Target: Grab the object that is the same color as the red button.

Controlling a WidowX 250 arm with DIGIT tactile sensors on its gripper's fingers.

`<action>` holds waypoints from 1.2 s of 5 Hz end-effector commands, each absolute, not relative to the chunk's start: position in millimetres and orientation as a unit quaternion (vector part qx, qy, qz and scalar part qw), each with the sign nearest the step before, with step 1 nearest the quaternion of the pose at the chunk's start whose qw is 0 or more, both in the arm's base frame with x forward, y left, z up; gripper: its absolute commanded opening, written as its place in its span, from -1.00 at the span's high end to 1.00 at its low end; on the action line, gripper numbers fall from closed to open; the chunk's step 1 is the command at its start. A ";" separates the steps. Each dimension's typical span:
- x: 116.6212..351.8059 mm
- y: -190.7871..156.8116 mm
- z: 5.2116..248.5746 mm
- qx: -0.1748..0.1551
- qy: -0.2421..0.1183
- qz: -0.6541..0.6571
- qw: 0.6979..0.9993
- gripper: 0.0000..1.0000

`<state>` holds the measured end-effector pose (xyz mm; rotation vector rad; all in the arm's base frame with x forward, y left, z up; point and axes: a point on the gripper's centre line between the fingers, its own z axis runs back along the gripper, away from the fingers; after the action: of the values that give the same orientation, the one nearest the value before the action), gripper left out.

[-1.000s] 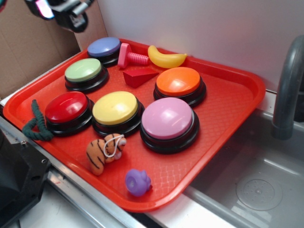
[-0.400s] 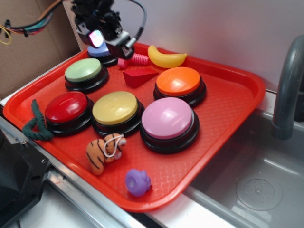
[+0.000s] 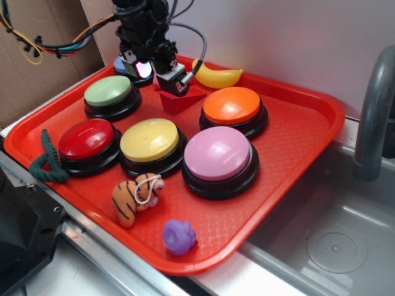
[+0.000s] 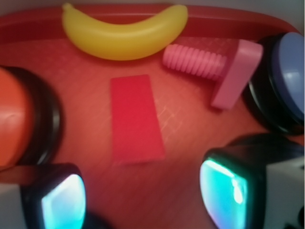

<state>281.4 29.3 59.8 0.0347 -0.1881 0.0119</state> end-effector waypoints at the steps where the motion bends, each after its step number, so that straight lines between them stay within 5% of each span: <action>1: 304.7 39.5 53.4 0.011 -0.121 -0.015 0.993 -1.00; 3: 311.1 42.9 43.2 0.006 -0.113 -0.022 0.993 -1.00; 4: 312.2 47.1 41.6 0.011 -0.114 -0.024 0.993 -0.84; 5: 311.6 49.3 41.5 0.012 -0.113 -0.030 0.993 0.89; 6: 309.7 48.4 46.7 0.016 -0.119 -0.038 0.992 1.00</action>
<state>298.8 44.2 28.6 0.0175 -0.1718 -0.0725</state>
